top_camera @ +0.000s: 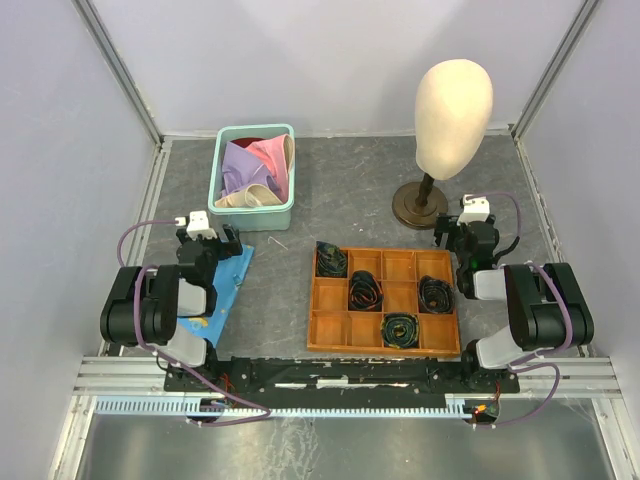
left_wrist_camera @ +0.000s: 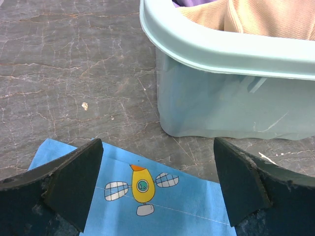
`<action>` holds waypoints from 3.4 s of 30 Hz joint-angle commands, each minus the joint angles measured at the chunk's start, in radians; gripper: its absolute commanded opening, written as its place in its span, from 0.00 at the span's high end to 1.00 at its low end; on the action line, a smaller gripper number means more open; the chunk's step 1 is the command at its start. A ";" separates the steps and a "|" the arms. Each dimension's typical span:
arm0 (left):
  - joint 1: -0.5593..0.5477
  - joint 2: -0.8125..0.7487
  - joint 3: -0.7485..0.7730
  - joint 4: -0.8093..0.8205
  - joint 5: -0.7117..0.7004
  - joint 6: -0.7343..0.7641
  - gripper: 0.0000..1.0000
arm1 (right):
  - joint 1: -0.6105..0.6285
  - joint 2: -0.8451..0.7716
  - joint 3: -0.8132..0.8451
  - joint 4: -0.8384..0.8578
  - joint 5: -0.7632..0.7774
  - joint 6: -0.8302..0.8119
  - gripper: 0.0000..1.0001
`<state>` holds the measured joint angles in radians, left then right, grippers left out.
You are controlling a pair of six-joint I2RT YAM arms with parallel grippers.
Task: Stack the hats
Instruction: Move the bin to the center of the board.
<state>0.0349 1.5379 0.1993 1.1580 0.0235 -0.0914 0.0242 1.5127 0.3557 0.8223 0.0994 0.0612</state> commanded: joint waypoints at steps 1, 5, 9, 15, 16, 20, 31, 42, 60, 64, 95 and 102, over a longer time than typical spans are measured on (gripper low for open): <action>-0.004 -0.022 0.022 0.046 -0.022 0.051 0.01 | 0.003 0.001 0.017 0.030 -0.012 -0.019 0.01; -0.004 -0.022 0.022 0.046 -0.022 0.050 0.01 | 0.003 0.001 0.016 0.032 -0.012 -0.019 0.01; -0.004 -0.021 0.022 0.045 -0.022 0.050 0.01 | 0.003 0.000 0.017 0.031 -0.012 -0.018 0.01; -0.005 -0.086 0.051 -0.054 -0.095 0.019 0.01 | 0.003 -0.001 0.013 0.043 -0.004 -0.013 0.01; -0.005 -0.119 0.092 -0.154 -0.124 0.012 0.01 | 0.003 -0.016 0.008 0.043 0.011 -0.003 0.01; -0.004 -0.218 0.260 -0.496 -0.116 0.009 0.01 | 0.003 -0.171 0.089 -0.267 0.069 0.027 0.01; -0.004 -0.651 0.271 -0.821 -0.279 -0.137 0.06 | 0.005 -0.576 0.157 -0.714 -0.026 0.121 0.10; 0.040 -0.266 0.781 -1.281 -0.284 -0.280 0.97 | 0.005 -0.616 0.464 -1.187 0.039 0.311 0.86; 0.215 0.437 1.389 -1.343 0.207 -0.512 0.97 | 0.004 -0.668 0.641 -1.411 -0.024 0.360 0.95; 0.211 0.572 1.495 -1.337 0.324 -0.572 0.97 | 0.005 -0.702 0.666 -1.460 -0.014 0.355 0.96; -0.078 0.653 1.660 -1.312 0.342 -0.630 0.97 | 0.005 -0.744 0.746 -1.561 -0.036 0.301 0.97; -0.057 0.315 1.352 -1.463 0.274 -0.468 0.93 | 0.005 -0.733 0.729 -1.521 -0.072 0.312 0.96</action>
<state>-0.0303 2.1128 1.6806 -0.2199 0.3382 -0.6838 0.0261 0.7765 1.0584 -0.7490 0.0586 0.3779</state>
